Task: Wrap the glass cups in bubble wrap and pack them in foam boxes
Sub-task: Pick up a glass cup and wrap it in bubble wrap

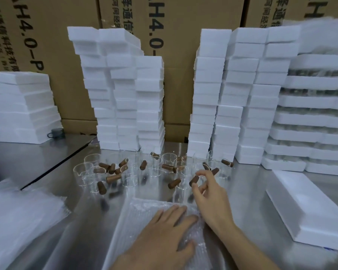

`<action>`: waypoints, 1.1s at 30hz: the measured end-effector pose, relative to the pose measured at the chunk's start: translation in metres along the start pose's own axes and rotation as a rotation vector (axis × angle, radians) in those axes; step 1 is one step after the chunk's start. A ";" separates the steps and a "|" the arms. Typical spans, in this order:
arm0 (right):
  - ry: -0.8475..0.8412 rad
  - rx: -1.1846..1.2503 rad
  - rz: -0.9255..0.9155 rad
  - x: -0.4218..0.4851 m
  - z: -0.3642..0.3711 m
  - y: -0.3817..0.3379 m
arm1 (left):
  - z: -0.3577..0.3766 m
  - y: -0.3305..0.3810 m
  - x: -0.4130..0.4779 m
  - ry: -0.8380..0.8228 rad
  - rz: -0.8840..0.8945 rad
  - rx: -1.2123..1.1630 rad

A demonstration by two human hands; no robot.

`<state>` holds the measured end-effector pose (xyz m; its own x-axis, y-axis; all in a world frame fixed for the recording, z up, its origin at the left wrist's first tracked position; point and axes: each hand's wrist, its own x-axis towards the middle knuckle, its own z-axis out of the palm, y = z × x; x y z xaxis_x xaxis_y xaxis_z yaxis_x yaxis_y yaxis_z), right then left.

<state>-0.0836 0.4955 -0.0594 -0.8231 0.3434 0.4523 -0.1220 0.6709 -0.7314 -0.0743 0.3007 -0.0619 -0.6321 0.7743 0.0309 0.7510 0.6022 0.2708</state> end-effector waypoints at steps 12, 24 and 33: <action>-0.277 -0.035 0.002 0.019 0.026 -0.019 | 0.000 -0.002 0.001 0.038 0.034 -0.037; -0.064 0.283 -0.029 -0.021 0.007 -0.034 | -0.004 0.001 -0.006 0.046 0.024 -0.009; 0.067 0.594 0.165 -0.071 -0.054 -0.028 | -0.009 -0.003 -0.005 0.054 -0.008 -0.012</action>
<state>0.0083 0.4879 -0.0438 -0.8234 0.4648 0.3254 -0.2994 0.1313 -0.9451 -0.0752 0.2928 -0.0547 -0.6475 0.7578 0.0803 0.7438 0.6056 0.2828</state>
